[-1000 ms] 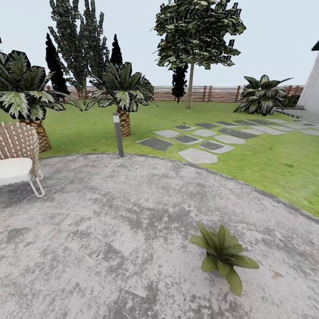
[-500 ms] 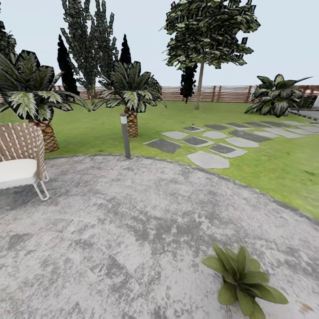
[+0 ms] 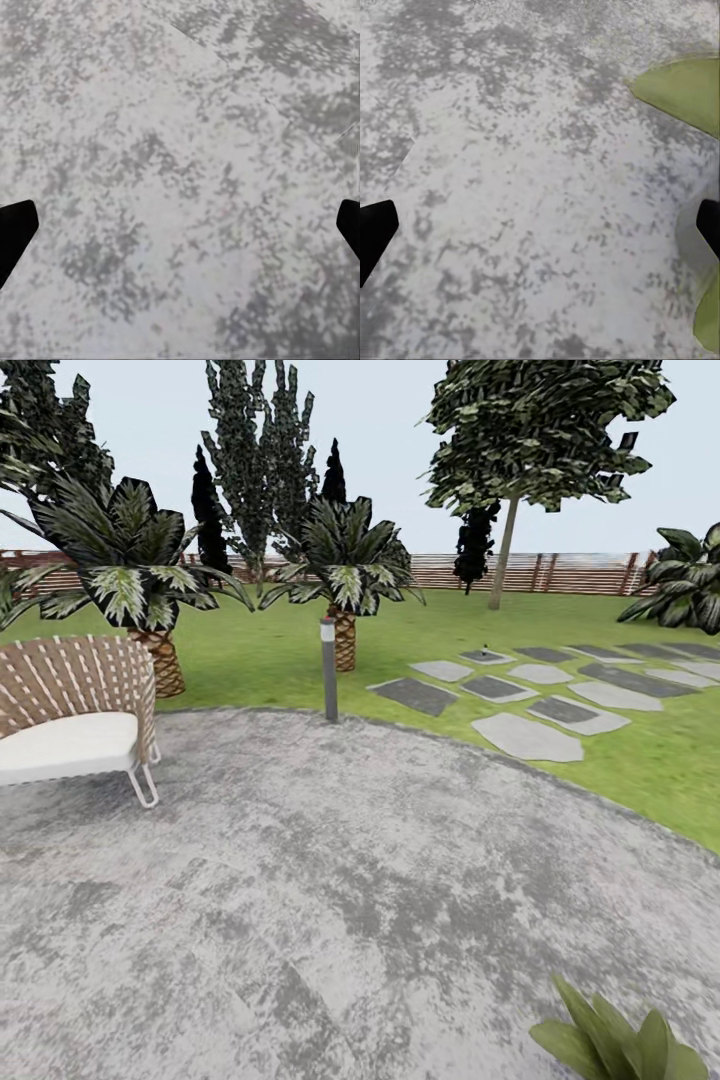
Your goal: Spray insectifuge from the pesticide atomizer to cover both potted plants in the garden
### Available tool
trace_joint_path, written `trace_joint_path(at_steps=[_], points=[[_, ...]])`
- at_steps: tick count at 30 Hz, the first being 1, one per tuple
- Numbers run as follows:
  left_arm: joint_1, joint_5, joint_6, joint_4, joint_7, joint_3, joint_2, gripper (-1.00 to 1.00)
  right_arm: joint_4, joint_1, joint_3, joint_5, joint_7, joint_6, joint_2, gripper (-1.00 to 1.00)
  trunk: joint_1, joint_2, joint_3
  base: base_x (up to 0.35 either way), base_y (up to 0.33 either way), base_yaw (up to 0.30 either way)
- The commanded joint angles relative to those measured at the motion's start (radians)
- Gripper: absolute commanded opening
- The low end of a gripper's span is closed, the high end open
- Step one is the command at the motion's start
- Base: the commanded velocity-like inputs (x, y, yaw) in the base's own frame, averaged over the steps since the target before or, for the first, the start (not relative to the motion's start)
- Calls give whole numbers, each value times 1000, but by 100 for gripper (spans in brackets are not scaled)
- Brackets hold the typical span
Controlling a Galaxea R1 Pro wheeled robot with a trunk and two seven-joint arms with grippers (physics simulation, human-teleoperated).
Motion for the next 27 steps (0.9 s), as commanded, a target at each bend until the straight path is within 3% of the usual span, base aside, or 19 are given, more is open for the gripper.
trace_joint_path(at_steps=[1,27], points=[[-1,-1,-3,1,-1,4,0,100,0,0,-1,1,-2,-3,0,100,0,0,-1,333,59,68],[-1,-1,-4,1,-1,4,0,100,0,0,-2,1,-2,-3,0,100,0,0,-1,336,50,5]])
